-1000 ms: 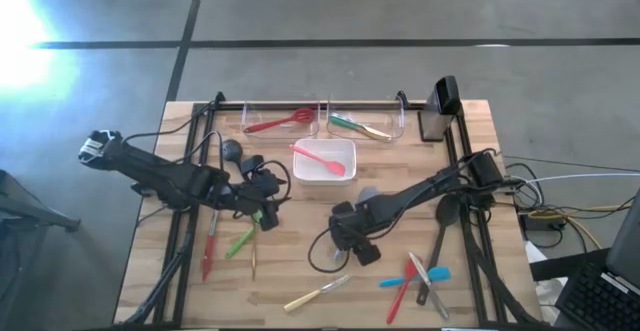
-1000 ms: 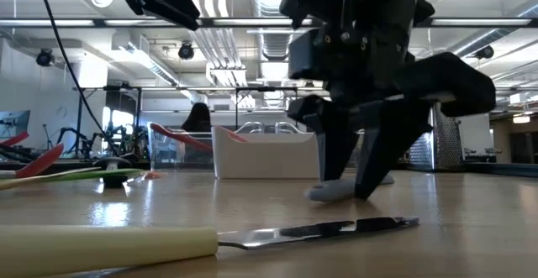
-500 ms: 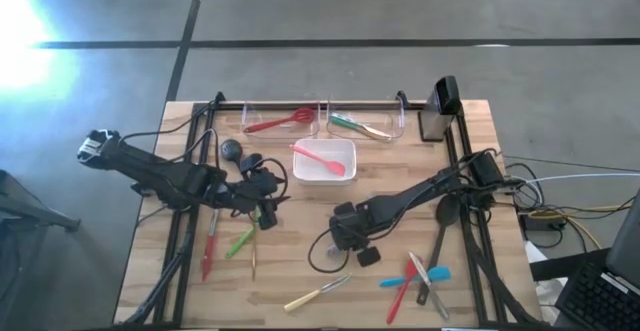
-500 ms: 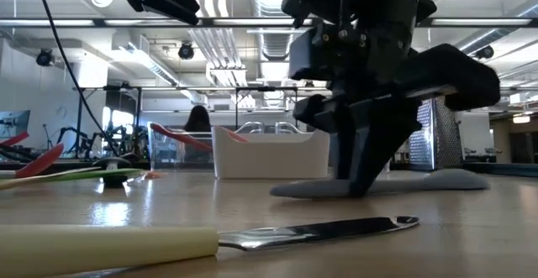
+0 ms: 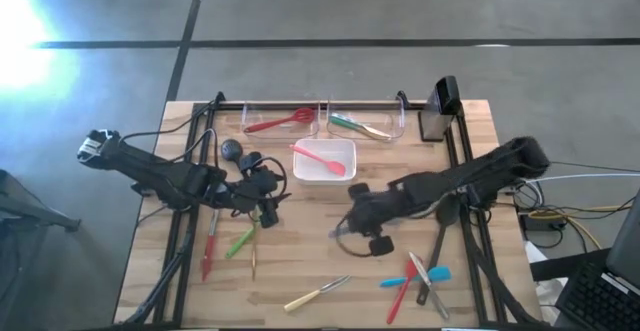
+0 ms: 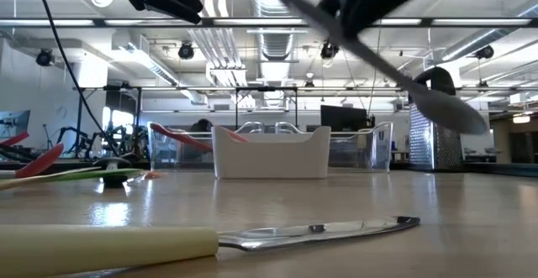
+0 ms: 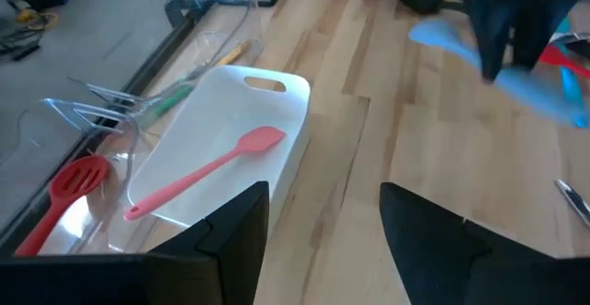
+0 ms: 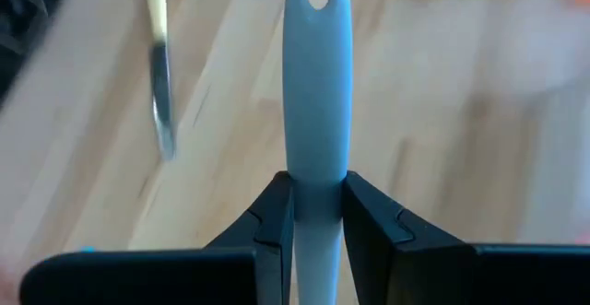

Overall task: Pick & Place Kitchen Items
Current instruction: Put the gray serving spoon into the left transparent bin

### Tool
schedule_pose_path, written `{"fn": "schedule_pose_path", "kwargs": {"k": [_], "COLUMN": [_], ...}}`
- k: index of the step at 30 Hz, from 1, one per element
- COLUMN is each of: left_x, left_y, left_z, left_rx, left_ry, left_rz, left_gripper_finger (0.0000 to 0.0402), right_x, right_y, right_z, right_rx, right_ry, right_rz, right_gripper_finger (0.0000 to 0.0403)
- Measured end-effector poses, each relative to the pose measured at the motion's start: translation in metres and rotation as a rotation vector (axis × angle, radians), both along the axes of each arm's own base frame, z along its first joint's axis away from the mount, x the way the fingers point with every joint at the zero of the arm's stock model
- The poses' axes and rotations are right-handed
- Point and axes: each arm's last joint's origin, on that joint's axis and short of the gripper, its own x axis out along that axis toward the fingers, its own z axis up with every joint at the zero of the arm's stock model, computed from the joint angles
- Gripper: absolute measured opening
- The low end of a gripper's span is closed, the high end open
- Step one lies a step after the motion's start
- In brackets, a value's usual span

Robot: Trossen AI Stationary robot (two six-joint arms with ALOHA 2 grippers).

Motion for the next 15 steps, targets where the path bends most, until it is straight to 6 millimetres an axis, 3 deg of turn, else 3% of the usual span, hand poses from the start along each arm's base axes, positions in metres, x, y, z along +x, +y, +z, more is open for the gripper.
{"fn": "schedule_pose_path", "kwargs": {"k": [7,15], "left_x": [0.005,0.021], "left_y": [-0.001,0.007], "left_z": [-0.012,-0.016], "left_rx": [-0.015,-0.218], "left_ry": [-0.069,-0.248], "left_rz": [0.009,-0.161], "left_gripper_finger": [0.0211,0.0211], "right_x": [-0.034,-0.048], "right_y": [-0.012,-0.023], "right_z": [0.061,0.077], "right_rx": [-0.067,-0.288], "right_ry": [-0.254,-0.330], "right_rz": [-0.078,-0.147], "right_gripper_finger": [0.0054,0.0054]}}
